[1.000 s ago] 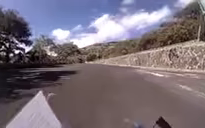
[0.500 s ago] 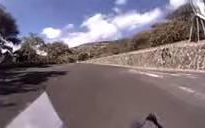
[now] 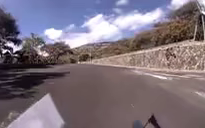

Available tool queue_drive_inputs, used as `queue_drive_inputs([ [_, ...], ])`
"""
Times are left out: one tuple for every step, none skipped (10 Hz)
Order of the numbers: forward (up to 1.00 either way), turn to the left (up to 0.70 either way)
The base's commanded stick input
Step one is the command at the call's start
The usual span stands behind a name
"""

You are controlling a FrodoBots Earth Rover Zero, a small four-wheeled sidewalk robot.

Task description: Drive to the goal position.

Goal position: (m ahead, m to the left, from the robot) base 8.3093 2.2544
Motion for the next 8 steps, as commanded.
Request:
queue_drive_inputs([
  [0.70, 0.00],
  [0.70, 0.00],
  [0.70, 0.00],
  [0.70, 0.00],
  [0.70, 0.00],
  [0.70, 0.00],
  [0.70, 0.00],
  [0.70, 0.00],
])
